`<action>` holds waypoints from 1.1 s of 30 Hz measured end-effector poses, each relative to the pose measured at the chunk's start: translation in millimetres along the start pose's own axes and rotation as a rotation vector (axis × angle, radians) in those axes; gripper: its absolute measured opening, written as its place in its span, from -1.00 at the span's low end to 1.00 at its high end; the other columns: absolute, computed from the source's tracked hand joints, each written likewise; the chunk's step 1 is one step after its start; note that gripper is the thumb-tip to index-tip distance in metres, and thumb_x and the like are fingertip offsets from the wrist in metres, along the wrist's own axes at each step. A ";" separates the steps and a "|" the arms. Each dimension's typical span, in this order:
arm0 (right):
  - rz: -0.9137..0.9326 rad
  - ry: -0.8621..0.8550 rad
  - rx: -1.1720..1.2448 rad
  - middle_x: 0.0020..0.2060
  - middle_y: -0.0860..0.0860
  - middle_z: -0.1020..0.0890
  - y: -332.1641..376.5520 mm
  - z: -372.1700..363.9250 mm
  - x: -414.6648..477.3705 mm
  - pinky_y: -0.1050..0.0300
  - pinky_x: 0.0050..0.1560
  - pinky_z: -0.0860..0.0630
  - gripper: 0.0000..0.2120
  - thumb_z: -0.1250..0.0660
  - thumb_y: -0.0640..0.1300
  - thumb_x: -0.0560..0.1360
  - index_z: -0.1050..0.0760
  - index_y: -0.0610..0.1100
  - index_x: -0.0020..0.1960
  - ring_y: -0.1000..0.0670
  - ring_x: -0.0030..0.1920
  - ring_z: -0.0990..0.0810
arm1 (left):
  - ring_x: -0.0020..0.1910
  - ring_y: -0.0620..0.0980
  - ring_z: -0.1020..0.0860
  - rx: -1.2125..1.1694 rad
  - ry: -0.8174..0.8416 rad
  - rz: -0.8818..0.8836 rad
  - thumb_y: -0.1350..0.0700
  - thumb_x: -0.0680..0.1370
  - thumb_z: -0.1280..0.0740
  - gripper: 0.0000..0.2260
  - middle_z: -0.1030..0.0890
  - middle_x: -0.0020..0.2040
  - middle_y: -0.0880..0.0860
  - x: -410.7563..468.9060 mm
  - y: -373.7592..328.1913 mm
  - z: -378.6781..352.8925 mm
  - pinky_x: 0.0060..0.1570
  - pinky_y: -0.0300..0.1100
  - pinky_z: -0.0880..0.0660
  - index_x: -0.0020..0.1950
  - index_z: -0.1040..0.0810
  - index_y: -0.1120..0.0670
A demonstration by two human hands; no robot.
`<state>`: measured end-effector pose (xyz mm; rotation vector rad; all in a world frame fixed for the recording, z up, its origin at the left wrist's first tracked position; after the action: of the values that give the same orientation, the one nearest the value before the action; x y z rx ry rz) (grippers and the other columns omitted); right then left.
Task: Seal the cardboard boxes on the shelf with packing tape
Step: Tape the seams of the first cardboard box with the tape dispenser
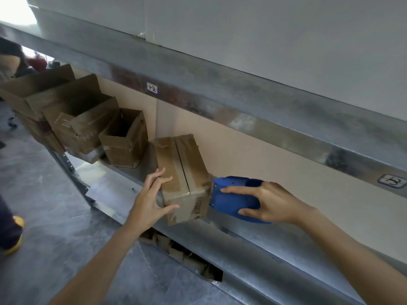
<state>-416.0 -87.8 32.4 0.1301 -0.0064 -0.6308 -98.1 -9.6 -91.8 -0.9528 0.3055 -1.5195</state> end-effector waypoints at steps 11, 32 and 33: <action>-0.019 0.028 0.082 -0.48 0.12 -0.33 -16.9 3.0 -13.0 0.39 -0.34 -0.22 -0.40 -0.37 0.15 0.49 -0.15 0.56 0.36 0.09 -0.47 -0.33 | 0.46 -0.38 -0.19 -0.001 0.019 0.007 -0.15 0.32 -0.57 -0.32 -0.25 0.48 -0.18 1.6 0.9 0.3 0.23 -0.29 -0.40 0.39 -0.42 -0.08; -0.093 0.016 0.070 -0.42 -0.04 -0.50 -34.0 8.8 -40.1 0.30 -0.37 -0.31 -0.38 -0.35 0.18 0.50 -0.07 0.62 0.33 -0.03 -0.44 -0.40 | 0.49 -0.15 -0.25 0.029 0.026 -0.004 -0.11 0.32 -0.58 -0.31 -0.25 0.47 -0.17 1.6 2.3 -2.7 0.29 -0.14 -0.42 0.39 -0.43 -0.04; -0.102 0.014 0.067 -0.44 -0.03 -0.49 -34.7 8.8 -41.3 0.30 -0.37 -0.31 -0.38 -0.35 0.18 0.50 -0.07 0.63 0.33 -0.01 -0.46 -0.37 | 0.49 -0.17 -0.24 0.029 0.028 -0.002 -0.11 0.32 -0.58 -0.31 -0.25 0.47 -0.16 1.4 2.5 -2.7 0.30 -0.13 -0.41 0.39 -0.43 -0.04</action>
<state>-470.1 -92.3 38.3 0.2006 -0.0075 -0.7315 -98.1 -12.3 -94.7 -0.9100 0.3024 -1.5367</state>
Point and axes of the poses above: each hand's wrist, its own x-axis towards the middle knuckle, its own z-axis out of the back of the hand, y = z × x, the point moved 1 cm from there along x, towards the middle knuckle
